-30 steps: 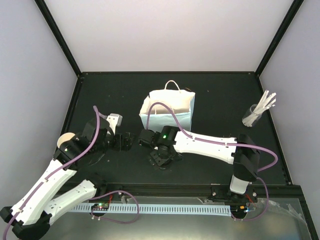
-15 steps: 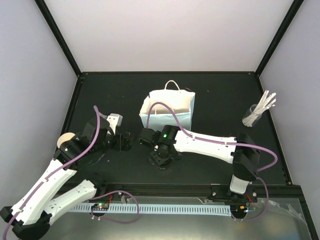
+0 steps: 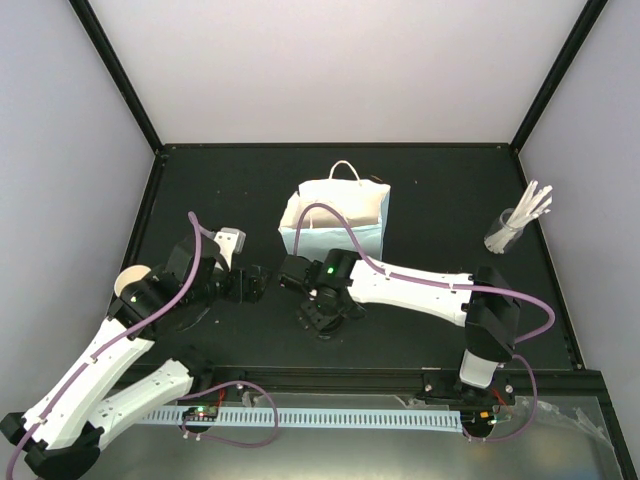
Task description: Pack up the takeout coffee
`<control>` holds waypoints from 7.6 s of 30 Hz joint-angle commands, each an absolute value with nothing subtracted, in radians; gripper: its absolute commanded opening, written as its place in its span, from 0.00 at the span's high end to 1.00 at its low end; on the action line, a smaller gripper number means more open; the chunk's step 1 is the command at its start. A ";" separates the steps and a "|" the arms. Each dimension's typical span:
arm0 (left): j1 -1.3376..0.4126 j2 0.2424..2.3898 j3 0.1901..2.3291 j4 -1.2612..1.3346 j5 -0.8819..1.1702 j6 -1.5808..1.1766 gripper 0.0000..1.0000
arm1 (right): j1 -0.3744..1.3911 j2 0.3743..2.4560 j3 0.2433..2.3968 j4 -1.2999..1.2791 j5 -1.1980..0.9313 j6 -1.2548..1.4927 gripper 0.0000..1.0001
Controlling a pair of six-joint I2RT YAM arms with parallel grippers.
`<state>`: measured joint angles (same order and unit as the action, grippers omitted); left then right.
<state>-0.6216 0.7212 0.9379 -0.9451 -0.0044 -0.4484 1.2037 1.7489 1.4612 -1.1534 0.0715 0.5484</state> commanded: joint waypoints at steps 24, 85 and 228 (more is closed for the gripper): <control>-0.613 0.710 0.933 -0.954 -0.018 -0.440 0.01 | 1.178 1.753 1.448 -1.124 0.047 0.536 0.08; -0.515 1.262 1.446 -0.815 0.213 -0.171 0.01 | 1.154 1.288 2.045 -1.289 0.647 0.354 0.37; -0.994 1.027 1.138 -0.647 0.245 0.277 0.98 | 1.546 1.292 1.191 -0.982 0.640 -0.014 0.49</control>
